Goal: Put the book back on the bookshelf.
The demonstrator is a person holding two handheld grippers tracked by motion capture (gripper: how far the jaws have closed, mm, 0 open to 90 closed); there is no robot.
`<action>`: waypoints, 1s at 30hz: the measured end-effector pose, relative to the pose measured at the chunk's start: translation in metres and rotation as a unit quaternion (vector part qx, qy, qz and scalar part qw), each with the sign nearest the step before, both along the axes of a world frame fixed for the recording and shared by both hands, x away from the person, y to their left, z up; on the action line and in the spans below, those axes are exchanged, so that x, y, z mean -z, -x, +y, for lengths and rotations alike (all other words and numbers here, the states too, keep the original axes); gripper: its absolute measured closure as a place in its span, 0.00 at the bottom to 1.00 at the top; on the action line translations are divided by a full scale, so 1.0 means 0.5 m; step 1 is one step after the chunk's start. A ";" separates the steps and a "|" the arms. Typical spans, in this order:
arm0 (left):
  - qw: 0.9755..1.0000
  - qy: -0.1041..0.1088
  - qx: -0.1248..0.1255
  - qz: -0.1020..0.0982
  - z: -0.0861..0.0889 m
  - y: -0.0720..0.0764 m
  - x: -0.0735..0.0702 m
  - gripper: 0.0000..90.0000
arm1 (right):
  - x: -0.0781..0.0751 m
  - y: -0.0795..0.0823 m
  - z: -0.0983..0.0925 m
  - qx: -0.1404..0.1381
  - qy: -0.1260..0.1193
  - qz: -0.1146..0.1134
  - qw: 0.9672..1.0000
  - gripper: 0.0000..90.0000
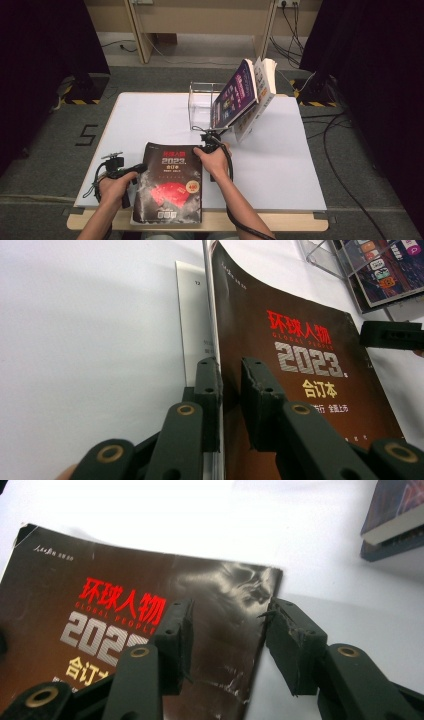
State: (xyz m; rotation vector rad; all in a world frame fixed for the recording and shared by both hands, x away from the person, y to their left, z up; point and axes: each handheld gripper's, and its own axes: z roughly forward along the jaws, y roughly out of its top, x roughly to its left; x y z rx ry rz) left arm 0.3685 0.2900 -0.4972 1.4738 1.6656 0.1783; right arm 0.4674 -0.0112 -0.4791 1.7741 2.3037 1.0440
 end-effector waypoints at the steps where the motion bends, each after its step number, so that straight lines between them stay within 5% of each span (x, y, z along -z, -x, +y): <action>1: 1.000 0.000 0.000 0.000 0.000 0.000 0.000 0.86 | -0.001 -0.001 0.001 0.007 -0.004 0.007 1.000 0.60; 24: 1.000 0.007 0.011 -0.009 0.001 0.001 -0.003 0.95 | 0.005 -0.035 -0.003 0.019 -0.019 -0.002 1.000 0.62; 28: 1.000 0.010 0.009 -0.007 0.002 0.000 -0.001 0.95 | 0.003 -0.033 0.008 0.007 0.011 -0.016 1.000 0.62; 30: 1.000 0.010 0.008 -0.007 0.002 0.001 0.000 0.95 | 0.004 -0.036 0.007 0.011 0.005 -0.018 1.000 0.62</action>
